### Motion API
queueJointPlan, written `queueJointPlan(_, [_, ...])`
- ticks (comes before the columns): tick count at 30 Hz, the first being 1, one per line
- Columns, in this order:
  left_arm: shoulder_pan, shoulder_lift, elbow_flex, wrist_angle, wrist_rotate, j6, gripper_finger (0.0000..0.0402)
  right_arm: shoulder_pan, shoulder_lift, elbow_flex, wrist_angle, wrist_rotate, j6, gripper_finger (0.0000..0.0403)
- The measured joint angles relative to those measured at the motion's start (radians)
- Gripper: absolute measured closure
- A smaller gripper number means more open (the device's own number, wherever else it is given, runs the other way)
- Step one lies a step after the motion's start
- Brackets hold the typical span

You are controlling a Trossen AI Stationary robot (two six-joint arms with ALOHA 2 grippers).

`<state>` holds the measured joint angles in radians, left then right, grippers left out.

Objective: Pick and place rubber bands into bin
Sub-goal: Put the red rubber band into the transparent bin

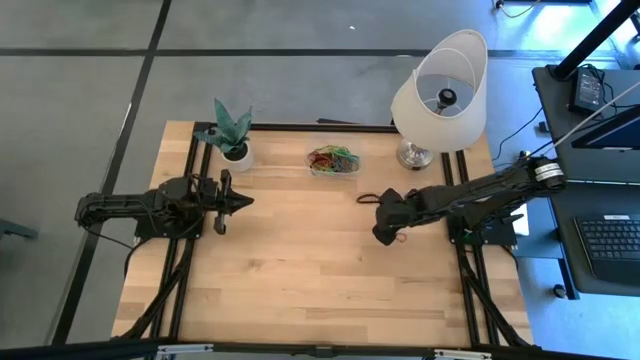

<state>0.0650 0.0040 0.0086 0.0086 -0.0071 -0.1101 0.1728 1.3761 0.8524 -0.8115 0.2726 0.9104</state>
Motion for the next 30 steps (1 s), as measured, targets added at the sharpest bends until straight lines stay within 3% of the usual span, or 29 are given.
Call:
queueJointPlan(5, [0.000, 0.000, 0.000, 0.000, 0.000, 0.000, 0.0398, -0.001, 0.097, 0.000, 0.024, -0.019, 0.002, 0.0225])
queueJointPlan(9, [0.000, 0.000, 0.000, 0.000, 0.000, 0.000, 0.0398, -0.001, 0.159, 0.000, 0.056, -0.113, -0.017, 0.0198])
queueJointPlan(18, [0.000, 0.000, 0.000, 0.000, 0.000, 0.000, 0.0397, -0.001, 0.291, 0.004, 0.076, -0.176, 0.028, 0.0196])
queueJointPlan(22, [0.000, 0.000, 0.000, 0.000, 0.000, 0.000, 0.0399, 0.000, 0.335, 0.009, 0.090, -0.177, 0.028, 0.0240])
queueJointPlan(28, [0.000, 0.000, 0.000, 0.000, 0.000, 0.000, 0.0397, 0.001, 0.340, 0.009, 0.122, -0.174, 0.035, 0.0380])
queueJointPlan(30, [0.000, 0.000, 0.000, 0.000, 0.000, 0.000, 0.0396, 0.001, 0.334, 0.010, 0.124, -0.172, 0.056, 0.0390])
